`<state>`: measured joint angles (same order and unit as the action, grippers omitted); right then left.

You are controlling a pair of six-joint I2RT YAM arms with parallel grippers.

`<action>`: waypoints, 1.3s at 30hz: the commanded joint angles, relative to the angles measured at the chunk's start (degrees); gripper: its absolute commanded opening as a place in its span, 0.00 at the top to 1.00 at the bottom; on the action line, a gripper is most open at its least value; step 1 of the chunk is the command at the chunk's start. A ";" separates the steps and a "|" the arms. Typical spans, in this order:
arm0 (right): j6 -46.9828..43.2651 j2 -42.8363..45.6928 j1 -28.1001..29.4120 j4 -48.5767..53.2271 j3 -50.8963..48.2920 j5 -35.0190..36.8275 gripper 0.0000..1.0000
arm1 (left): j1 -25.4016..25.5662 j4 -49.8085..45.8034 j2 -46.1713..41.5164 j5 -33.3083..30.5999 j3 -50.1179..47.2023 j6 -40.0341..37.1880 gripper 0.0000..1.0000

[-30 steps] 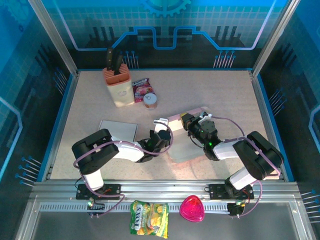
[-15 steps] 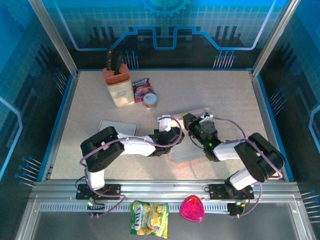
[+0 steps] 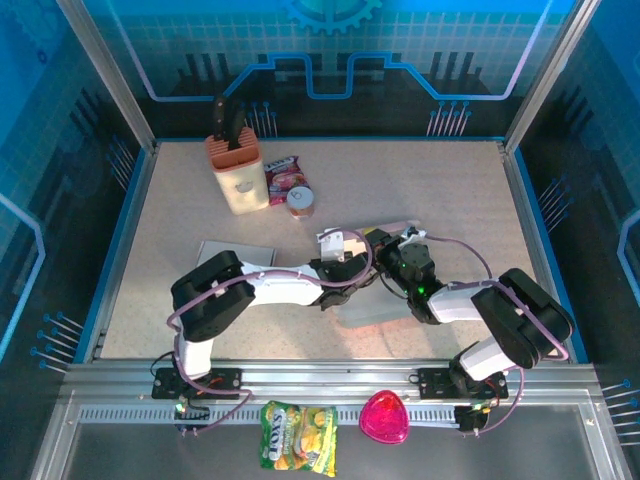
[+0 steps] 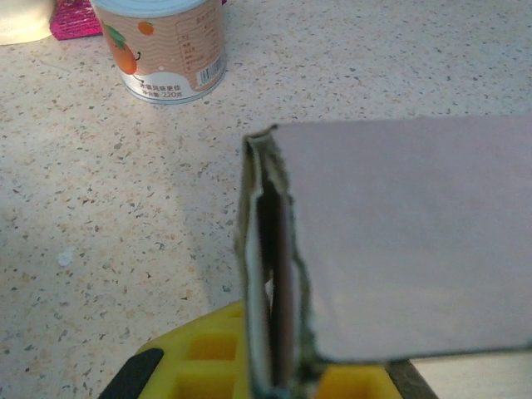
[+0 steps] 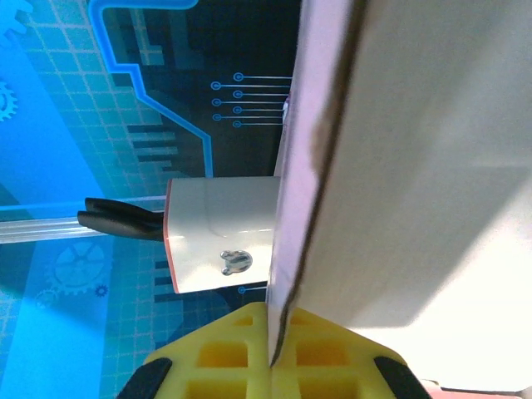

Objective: Fold the paper box

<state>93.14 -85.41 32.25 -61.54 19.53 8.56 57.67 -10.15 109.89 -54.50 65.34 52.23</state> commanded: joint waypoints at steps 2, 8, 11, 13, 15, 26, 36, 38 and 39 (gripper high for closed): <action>0.02 1.50 1.31 -0.08 -1.40 -1.53 1.00 | -0.69 -15.00 3.19 -5.04 4.21 7.79 1.00; -0.25 2.70 1.41 0.68 -1.34 -1.57 1.00 | -1.07 -25.93 6.58 -6.74 9.79 14.55 1.00; -0.29 2.88 1.40 0.78 -1.27 -1.87 1.00 | -1.07 -26.67 7.09 -6.93 10.32 15.64 1.00; -0.24 2.94 1.40 0.89 -1.25 -2.01 1.00 | -1.06 -26.50 7.18 -6.94 10.33 15.65 1.00; -0.24 2.83 1.41 0.76 -1.38 -2.10 1.00 | -1.13 -26.40 7.34 -6.85 10.64 15.65 1.00; 0.59 2.27 0.09 0.13 -1.84 -4.01 0.97 | -1.24 -26.94 7.90 -8.06 10.83 15.79 1.00; -5.93 26.08 -8.59 33.13 0.51 -13.24 0.26 | -2.79 -26.82 4.49 -9.15 6.15 15.28 1.00; -9.74 32.84 -12.03 44.65 2.96 -15.89 0.20 | -2.99 -25.57 3.28 -9.13 4.40 14.27 1.00; -11.36 34.99 -13.78 48.25 3.71 -17.06 0.19 | -3.00 -24.65 2.53 -9.13 3.63 13.41 1.00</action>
<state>87.96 -55.42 21.91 -31.09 20.16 -4.08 54.98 -32.93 114.26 -63.00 71.88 67.35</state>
